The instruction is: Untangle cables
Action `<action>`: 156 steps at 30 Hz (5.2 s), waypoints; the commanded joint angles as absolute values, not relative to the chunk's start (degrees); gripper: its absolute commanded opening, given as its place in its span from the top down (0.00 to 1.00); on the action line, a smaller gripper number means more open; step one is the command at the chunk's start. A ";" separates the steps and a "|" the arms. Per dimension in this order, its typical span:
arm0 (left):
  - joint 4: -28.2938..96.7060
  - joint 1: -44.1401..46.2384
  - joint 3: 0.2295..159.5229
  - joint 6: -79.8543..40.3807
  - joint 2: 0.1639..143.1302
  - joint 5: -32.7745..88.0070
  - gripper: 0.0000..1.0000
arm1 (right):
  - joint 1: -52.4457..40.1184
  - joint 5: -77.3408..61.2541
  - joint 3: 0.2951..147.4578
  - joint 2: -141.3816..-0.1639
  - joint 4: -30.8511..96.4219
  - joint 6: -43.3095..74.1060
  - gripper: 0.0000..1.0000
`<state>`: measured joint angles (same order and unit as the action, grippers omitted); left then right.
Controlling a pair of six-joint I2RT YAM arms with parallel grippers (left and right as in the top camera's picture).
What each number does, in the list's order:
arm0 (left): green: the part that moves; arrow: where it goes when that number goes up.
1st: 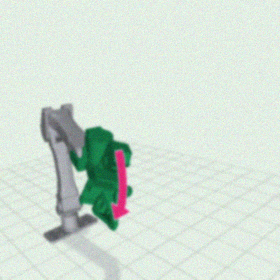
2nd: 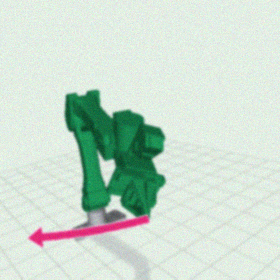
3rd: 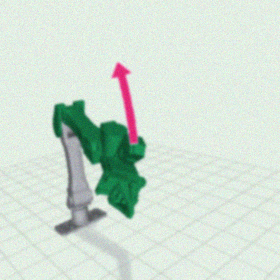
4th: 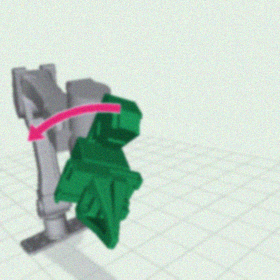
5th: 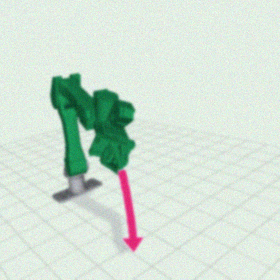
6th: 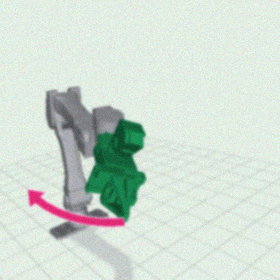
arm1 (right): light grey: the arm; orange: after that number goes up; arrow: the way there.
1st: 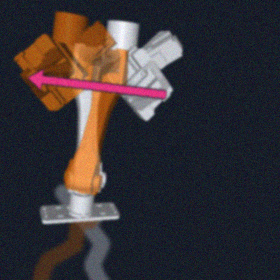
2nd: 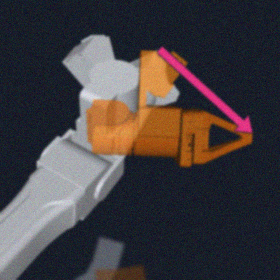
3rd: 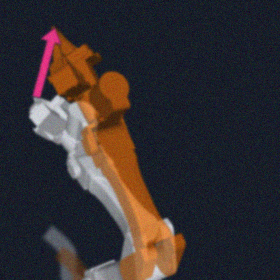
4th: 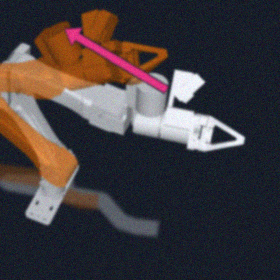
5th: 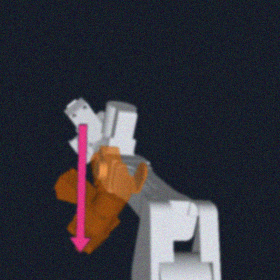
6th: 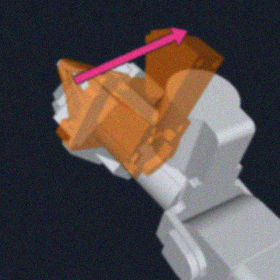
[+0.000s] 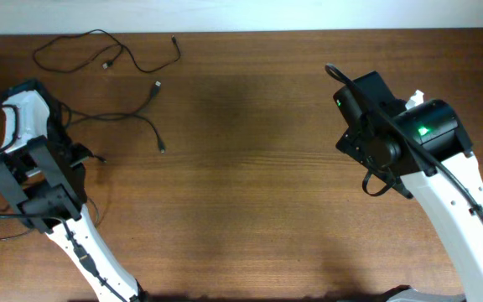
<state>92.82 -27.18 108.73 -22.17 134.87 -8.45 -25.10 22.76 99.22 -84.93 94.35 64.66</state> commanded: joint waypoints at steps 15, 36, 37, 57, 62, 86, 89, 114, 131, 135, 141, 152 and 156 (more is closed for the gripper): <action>52.62 -27.90 83.13 -25.36 107.24 1.52 0.89 | -25.04 22.68 99.66 -84.55 94.50 64.79 0.02; 32.10 -28.67 83.11 -19.18 120.01 -19.18 0.95 | -25.04 22.68 99.66 -84.55 94.50 64.79 0.02; 32.86 -28.67 83.11 -19.18 120.27 -18.72 0.99 | -25.04 22.68 99.66 -84.55 94.50 64.79 0.02; 55.33 -28.64 83.13 -19.16 120.79 -5.74 1.00 | -25.04 22.68 99.66 -84.55 94.50 64.79 0.02; 59.35 -28.64 83.13 -19.16 120.75 -5.76 1.00 | -25.04 22.68 99.66 -84.55 94.50 64.79 0.02; 59.20 -25.28 83.15 -5.96 100.01 37.71 0.31 | -25.04 22.68 99.66 -84.55 94.50 64.79 0.02; 59.77 -20.38 83.15 -5.93 95.79 34.65 0.31 | -25.04 22.68 99.66 -84.55 94.50 64.79 0.02; 62.52 8.25 83.13 -2.96 87.02 11.07 0.01 | -25.04 17.06 101.91 -81.12 97.34 54.94 0.02; 62.52 8.25 83.13 -2.96 87.02 11.07 0.01 | -25.04 17.10 101.89 -81.14 97.30 54.83 0.02; 62.52 8.25 83.13 -2.96 87.02 11.07 0.01 | -24.91 17.15 101.84 -81.80 97.25 54.83 0.02; 62.52 8.25 83.13 -2.96 87.02 11.07 0.01 | -24.69 19.33 101.84 -81.84 97.27 54.83 0.02; 62.52 8.25 83.13 -2.96 87.02 11.07 0.01 | -24.67 24.05 98.30 -80.84 92.09 53.52 0.02; 62.52 8.25 83.13 -2.96 87.02 11.07 0.01 | -24.67 24.32 91.53 -77.19 88.99 50.63 0.02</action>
<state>62.57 8.14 83.05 -4.01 86.85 11.49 -24.93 22.37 96.90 -80.90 91.09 53.54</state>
